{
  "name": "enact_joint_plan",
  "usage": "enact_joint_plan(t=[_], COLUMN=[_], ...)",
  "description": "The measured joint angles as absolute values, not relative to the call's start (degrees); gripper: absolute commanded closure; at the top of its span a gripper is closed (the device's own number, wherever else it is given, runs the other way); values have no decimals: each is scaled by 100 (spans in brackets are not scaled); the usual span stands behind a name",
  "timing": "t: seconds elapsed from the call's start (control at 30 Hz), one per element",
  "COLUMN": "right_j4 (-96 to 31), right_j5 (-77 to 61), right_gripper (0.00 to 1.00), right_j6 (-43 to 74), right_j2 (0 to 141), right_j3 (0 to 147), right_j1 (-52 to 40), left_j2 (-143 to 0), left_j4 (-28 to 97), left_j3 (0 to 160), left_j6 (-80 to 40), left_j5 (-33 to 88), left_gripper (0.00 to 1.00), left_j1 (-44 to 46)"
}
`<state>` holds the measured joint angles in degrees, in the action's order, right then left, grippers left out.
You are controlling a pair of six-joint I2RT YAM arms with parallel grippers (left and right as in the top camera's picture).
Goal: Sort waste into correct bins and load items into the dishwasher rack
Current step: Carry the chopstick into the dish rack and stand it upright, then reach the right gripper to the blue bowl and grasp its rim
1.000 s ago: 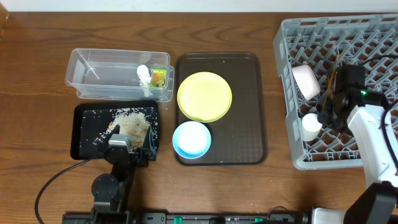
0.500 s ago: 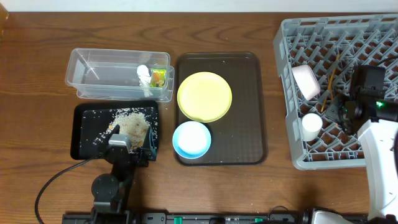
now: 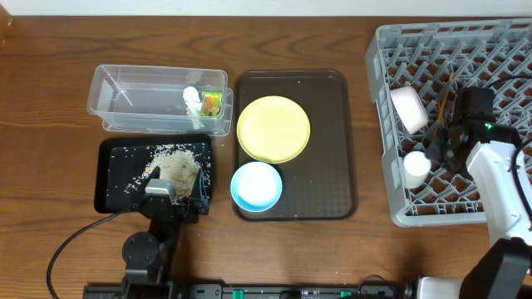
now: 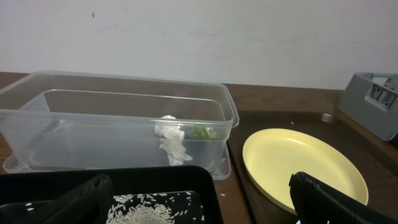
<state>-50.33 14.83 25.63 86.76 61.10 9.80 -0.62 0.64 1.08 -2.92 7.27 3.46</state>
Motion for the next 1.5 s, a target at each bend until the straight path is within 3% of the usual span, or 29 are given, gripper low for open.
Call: enact_joint_plan(t=[0.27,0.43,0.57,0.7,0.73,1.03,1.23,1.33,1.43,1.5], right_j4=[-5157,-5000,-4766,-4733,-4731,-3693,-2414,-2137,-2099,-2139], right_j5=[1898,1245,-12,-1588,-1785,-2005,-1662,-1549,-1487,-1455], right_gripper=[98,93,77,54,53,56,60,69,91,97], right_j6=[2718,2469,1822,1151,1090,1741,2349,2687,3002,3170], right_j2=[8460,7688,7135,6993,7026,8143,9271,9786,10175,10346], right_j3=[6104,6099,6101,6101,6097,5745,5717,5717,5714,5712], right_j1=[1146,1092,764,-106,-364,-2689,-3577,-3798,-3892,-3916], left_j2=[-62,-62,-62,-62,-62,-62,-62,-62,-62,-62], left_j4=[64,64,64,64,67,64,64,64,67,64], left_j3=[108,108,108,108,108,108,108,108,108,108], left_j6=[-292,-292,-292,-292,-292,-292,-292,-292,-292,-292], left_j5=[727,727,727,725,727,727,727,727,727,727], left_gripper=[7,7,7,7,7,7,7,7,7,7], left_j1=[346,346,346,346,346,346,346,346,346,346])
